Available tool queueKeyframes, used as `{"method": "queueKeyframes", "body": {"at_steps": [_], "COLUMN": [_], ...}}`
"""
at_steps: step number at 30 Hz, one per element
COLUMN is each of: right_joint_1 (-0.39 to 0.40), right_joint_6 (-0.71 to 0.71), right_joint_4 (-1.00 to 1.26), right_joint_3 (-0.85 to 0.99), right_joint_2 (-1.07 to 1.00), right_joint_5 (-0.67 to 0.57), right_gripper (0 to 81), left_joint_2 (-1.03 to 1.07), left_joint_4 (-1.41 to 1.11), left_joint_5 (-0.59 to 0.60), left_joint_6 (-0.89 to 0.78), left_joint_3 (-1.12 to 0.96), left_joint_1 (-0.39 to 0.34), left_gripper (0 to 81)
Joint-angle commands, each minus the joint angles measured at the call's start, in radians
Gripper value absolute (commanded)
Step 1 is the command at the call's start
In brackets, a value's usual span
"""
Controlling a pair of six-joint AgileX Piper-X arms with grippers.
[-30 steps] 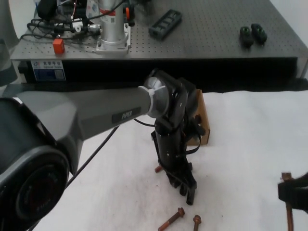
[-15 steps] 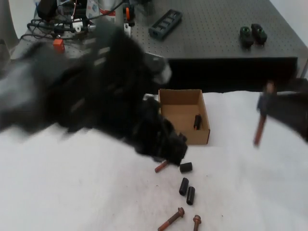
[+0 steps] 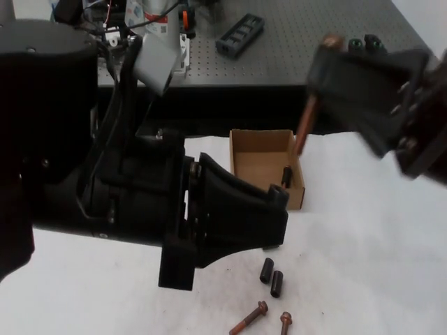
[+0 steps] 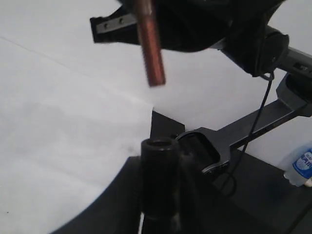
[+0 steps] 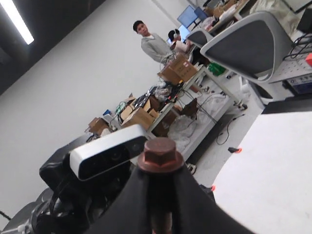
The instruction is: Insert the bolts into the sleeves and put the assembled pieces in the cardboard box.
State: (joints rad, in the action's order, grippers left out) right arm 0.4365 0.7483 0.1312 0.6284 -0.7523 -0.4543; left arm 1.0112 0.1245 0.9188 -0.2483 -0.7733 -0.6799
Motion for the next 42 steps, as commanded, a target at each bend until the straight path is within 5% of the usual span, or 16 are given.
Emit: {"method": "queueKeyframes", "body": {"at_steps": [1, 35, 40, 42], "right_joint_1": [0.040, 0.055, 0.055, 0.055], "right_joint_6": [0.009, -0.008, -0.052, -0.053], "right_joint_4": [0.033, -0.083, -0.106, -0.122], "right_joint_3": [0.002, 0.003, 0.003, 0.003], "right_joint_2": [-0.027, -0.031, -0.031, -0.031], "right_joint_5": [-0.005, 0.003, -0.110, -0.145], "right_gripper": [0.3, 0.3, 0.7, 7.3], "left_joint_2": [-0.010, -0.010, -0.010, -0.010], "left_joint_4": [-0.031, -0.051, -0.051, -0.051], "left_joint_5": [0.010, -0.049, -0.106, -0.116], "left_joint_6": [-0.024, -0.083, -0.081, -0.072], "left_joint_3": [0.000, 0.000, 0.000, 0.000], "left_joint_1": [-0.002, -0.002, -0.002, -0.002], "left_gripper": [0.7, 0.7, 0.7, 0.7]}}
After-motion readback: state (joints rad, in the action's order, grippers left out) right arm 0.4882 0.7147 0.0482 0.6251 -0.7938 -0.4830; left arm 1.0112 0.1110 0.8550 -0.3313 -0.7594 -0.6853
